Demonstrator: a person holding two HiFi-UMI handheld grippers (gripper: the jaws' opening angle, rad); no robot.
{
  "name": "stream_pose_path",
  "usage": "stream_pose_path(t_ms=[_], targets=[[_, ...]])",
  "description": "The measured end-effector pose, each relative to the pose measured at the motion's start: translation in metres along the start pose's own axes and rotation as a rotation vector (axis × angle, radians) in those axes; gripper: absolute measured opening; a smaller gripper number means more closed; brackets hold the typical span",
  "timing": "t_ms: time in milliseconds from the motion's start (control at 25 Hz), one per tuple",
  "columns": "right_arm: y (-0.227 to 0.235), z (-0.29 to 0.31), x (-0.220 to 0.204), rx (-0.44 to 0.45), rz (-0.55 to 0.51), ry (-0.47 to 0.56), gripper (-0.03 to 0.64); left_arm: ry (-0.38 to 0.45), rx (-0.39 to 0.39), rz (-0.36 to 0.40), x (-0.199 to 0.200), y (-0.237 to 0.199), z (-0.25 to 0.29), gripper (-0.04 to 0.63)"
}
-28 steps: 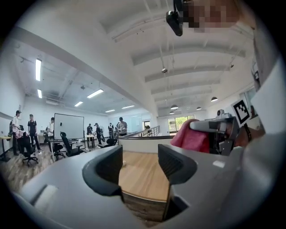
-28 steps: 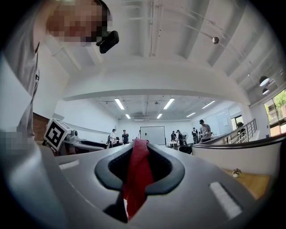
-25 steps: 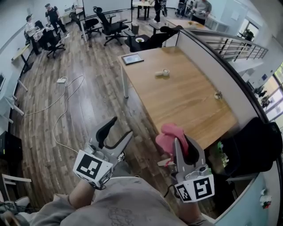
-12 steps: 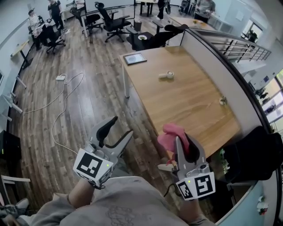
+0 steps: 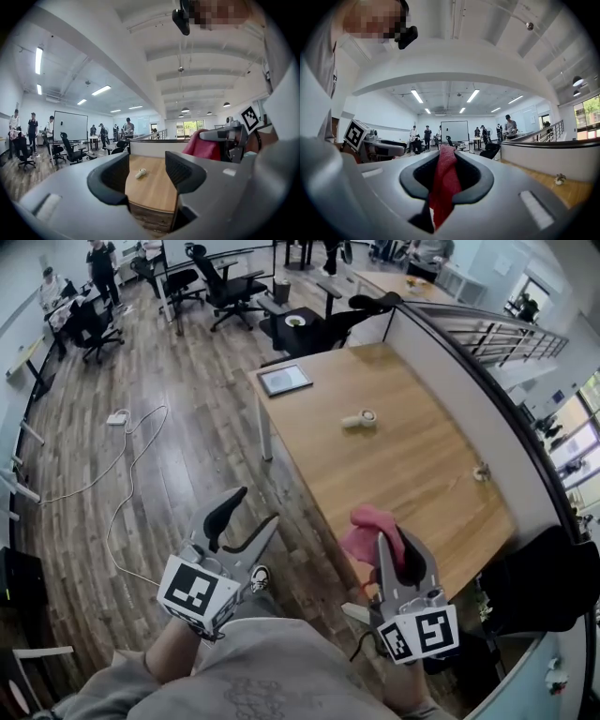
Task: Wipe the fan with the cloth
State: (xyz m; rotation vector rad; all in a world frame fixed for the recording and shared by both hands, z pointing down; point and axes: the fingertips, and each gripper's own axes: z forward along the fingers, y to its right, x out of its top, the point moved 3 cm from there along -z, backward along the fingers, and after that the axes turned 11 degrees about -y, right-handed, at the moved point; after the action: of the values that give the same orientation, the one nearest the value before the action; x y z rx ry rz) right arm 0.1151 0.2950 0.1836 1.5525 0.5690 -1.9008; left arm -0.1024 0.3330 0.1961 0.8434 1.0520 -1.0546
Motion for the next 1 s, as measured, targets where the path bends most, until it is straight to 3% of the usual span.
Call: stream_pose_path(t_ms=[320,440,720,1000], targets=[[0.015,0.100,0.023,-0.125,0.055,-0.017,0.069,-0.031,-0.094,0.001,0.016,-0.099,0.071,0.242],[0.023,0.128,0.026,-0.169,0.069,-0.022,0.069,-0.008,-0.133,0.046,0.019,-0.125,0.098,0.242],[0.036,0.165,0.029,-0.247,0.113,-0.032,0.069,-0.061,-0.237,0.070,0.022,-0.145,0.149,0.242],[0.077,0.185,0.016,-0.293,0.147,-0.069,0.069,-0.066,-0.284,0.107,0.030,-0.143,0.204,0.245]])
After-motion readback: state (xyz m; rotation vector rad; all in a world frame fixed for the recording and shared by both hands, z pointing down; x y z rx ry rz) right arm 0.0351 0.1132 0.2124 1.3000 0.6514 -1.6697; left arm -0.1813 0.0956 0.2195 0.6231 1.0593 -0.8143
